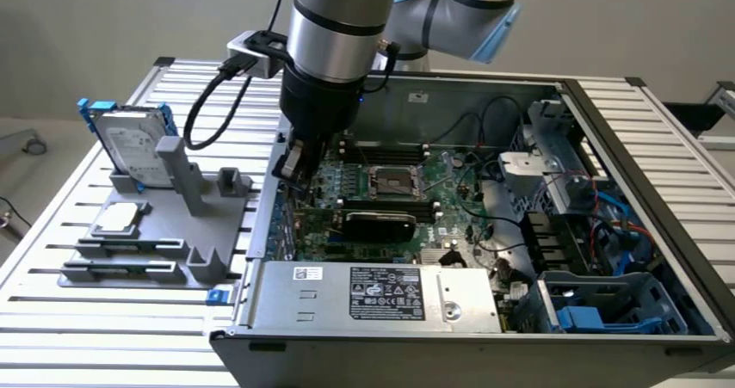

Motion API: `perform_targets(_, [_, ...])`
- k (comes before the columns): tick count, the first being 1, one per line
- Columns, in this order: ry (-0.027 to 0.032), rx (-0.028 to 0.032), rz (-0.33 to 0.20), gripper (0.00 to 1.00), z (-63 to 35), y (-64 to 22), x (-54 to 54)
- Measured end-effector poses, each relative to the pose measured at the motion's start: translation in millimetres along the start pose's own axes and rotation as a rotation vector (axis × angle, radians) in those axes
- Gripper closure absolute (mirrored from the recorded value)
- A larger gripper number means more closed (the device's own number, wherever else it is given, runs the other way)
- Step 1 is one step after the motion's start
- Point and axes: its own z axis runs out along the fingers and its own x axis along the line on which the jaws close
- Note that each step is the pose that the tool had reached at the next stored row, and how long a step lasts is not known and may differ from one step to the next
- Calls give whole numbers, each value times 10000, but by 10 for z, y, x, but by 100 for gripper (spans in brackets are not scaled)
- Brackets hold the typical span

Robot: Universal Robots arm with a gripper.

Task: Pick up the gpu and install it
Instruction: 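Press down on the gpu until it lock into place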

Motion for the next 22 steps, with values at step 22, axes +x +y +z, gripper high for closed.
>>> perform_targets(22, [-40,-127,319,89,7,-2,4])
